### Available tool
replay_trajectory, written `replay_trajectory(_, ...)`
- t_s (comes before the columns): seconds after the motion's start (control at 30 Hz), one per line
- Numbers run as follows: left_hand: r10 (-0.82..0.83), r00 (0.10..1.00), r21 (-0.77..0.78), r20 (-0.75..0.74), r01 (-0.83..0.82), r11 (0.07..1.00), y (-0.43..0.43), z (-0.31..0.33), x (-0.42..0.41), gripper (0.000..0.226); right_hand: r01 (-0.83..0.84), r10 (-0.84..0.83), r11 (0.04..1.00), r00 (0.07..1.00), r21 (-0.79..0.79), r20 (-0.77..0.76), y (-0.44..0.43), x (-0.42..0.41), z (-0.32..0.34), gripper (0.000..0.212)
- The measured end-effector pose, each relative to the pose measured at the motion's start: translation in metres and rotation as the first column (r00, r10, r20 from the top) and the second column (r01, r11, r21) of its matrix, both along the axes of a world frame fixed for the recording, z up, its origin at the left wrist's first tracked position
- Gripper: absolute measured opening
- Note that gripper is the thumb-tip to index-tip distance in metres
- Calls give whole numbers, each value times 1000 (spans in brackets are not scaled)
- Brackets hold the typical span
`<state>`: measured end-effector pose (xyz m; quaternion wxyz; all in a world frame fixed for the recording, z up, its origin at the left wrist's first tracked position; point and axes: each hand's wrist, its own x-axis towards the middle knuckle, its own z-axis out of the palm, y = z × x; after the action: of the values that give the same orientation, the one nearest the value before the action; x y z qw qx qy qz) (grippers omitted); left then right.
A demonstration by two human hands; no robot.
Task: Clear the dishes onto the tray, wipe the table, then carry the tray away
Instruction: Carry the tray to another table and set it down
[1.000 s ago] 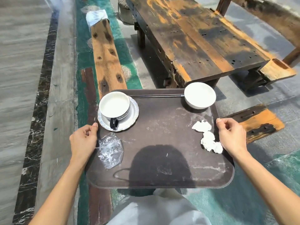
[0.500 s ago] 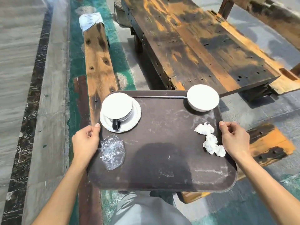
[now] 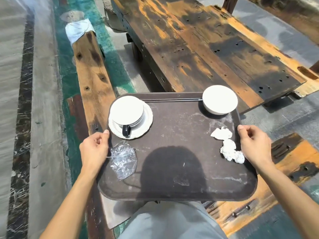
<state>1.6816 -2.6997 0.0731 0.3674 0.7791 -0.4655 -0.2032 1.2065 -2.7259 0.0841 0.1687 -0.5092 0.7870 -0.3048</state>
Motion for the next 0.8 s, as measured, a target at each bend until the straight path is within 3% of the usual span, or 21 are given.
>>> replay_trajectory(0.43,4,1000,-17,11,-4,1000,-82,-7,-2,48,-12,12,1000,1000,0,5,-85,-8,-5,27)
replay_trajectory(0.8,-1,999,20,53,0,1000,-179,-8,-64,52,15,-14,1000,999,-15,52,-170,-65,-1,21)
